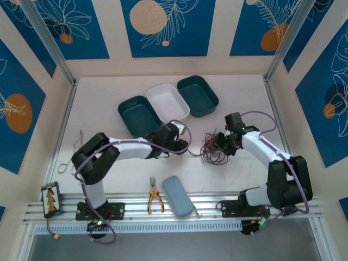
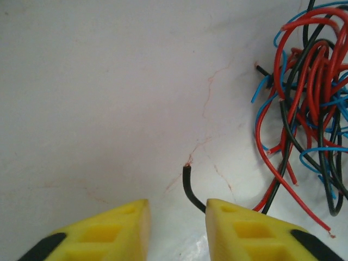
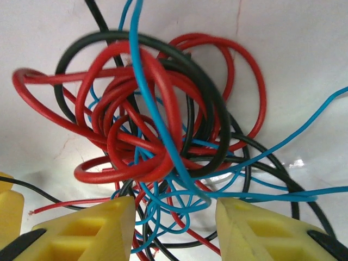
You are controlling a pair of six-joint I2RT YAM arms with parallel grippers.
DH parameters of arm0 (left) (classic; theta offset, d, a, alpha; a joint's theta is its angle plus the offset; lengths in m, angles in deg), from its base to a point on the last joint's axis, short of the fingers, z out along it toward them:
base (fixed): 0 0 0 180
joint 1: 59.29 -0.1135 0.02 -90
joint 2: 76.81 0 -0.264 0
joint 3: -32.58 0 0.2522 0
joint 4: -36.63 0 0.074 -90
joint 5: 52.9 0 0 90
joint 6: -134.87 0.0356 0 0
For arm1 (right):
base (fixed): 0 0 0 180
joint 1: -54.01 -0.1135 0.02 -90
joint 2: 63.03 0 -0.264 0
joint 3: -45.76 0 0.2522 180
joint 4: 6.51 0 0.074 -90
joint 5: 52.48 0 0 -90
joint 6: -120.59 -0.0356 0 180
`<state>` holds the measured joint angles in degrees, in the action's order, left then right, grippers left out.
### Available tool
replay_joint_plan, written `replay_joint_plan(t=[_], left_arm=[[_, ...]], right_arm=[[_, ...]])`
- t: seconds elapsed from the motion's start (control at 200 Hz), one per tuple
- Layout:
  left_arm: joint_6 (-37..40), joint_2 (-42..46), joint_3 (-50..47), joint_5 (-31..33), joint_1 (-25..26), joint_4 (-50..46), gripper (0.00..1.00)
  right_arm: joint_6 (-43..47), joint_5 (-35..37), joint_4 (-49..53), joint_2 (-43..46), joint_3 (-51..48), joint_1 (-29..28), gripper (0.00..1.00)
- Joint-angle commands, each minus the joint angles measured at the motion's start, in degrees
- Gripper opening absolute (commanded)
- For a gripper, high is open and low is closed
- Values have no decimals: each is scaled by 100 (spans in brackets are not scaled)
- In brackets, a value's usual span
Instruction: Untangle the cables
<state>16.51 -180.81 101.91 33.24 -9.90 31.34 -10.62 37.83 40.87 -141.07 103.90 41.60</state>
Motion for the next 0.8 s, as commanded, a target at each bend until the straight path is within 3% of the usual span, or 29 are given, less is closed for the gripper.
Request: replay_joint_plan(t=[0.0,0.135,0.47,0.675,0.795], left_arm=[[-7,-84,170,-63,54,-100,23],[-88,-120,146,-38,54,-43,15],[-290,-126,64,131,54,213,5],[-346,-170,131,56,54,330,43],[-311,-300,338,43,54,270,48]], right_arm=[[-137,-204,36,-109,-2,-133,43],[-274,-393,-115,-174,-34,-292,41],[-550,-524,-9,-463,275,-924,34],[-581,-339,209,-617,475,-1107,26],[-564,-266,330,-587,517,-1124,26]])
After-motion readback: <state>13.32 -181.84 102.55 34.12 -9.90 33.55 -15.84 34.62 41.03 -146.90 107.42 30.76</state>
